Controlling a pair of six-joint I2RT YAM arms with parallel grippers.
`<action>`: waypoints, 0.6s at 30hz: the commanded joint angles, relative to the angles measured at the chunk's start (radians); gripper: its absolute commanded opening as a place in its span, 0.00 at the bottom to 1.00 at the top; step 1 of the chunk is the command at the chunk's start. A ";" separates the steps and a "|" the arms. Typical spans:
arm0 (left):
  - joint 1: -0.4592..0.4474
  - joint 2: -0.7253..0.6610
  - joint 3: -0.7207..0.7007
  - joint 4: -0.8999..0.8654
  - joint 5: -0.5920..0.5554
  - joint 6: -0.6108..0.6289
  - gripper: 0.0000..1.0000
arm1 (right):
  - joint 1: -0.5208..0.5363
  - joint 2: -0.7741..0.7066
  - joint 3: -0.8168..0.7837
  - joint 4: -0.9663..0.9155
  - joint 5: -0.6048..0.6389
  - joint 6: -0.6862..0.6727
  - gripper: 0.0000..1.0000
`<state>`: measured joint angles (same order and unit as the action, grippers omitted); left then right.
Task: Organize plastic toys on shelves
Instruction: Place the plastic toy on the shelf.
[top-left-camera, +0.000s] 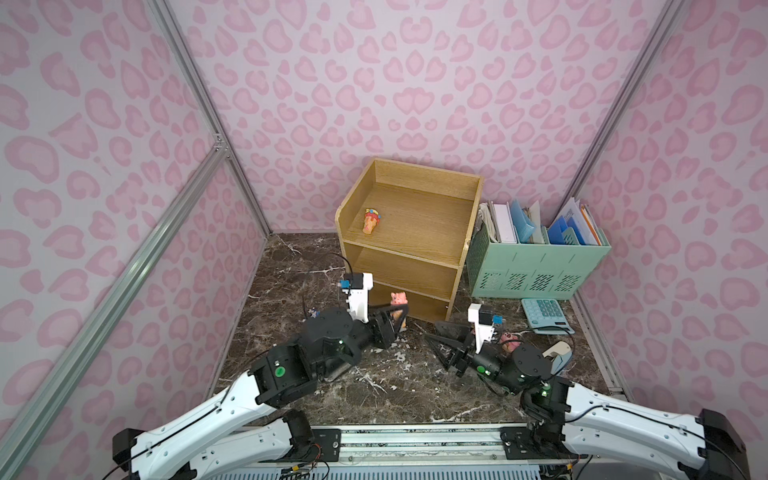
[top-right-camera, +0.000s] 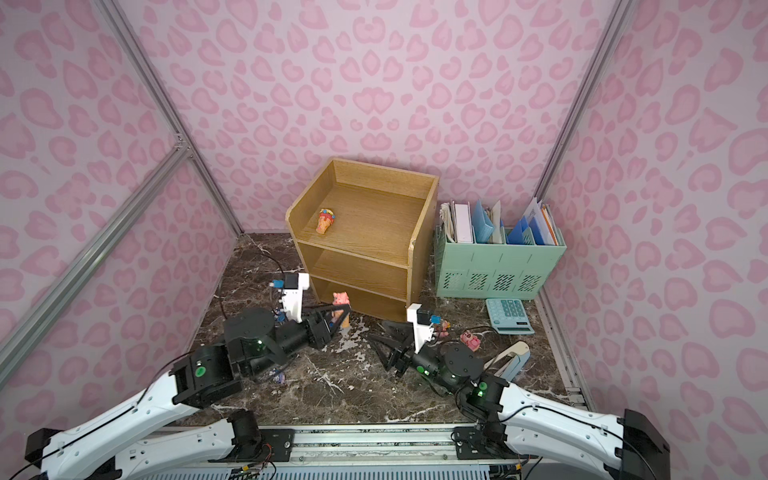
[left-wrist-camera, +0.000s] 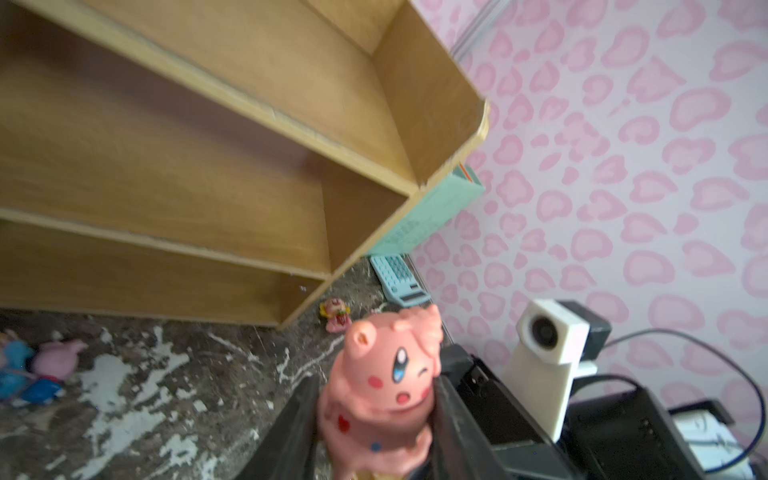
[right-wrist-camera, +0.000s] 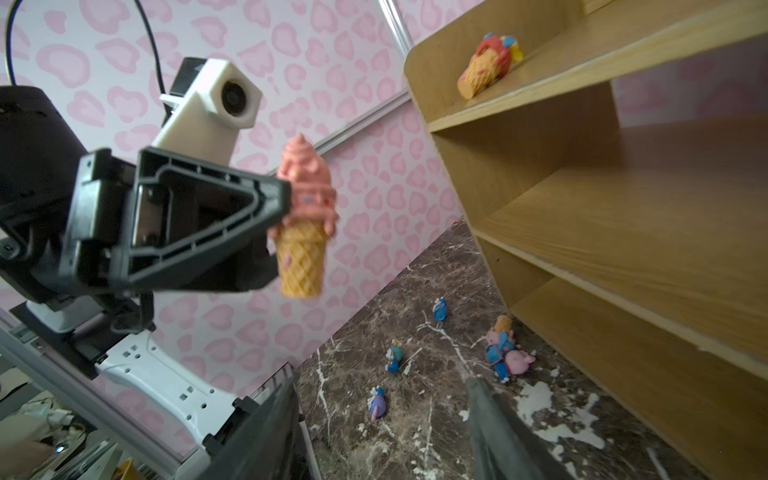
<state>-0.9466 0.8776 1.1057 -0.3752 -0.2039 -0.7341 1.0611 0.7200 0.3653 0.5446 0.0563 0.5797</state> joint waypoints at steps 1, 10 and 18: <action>0.138 0.107 0.230 -0.354 0.134 0.130 0.34 | -0.112 -0.136 -0.032 -0.176 -0.059 -0.006 0.66; 0.246 0.686 1.056 -0.912 0.130 0.349 0.34 | -0.375 -0.389 -0.054 -0.418 -0.215 0.005 0.67; 0.298 1.040 1.514 -1.015 0.101 0.440 0.35 | -0.406 -0.360 -0.075 -0.421 -0.268 0.018 0.67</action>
<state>-0.6716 1.8828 2.5893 -1.3296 -0.1066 -0.3477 0.6575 0.3416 0.2916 0.1272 -0.1776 0.5838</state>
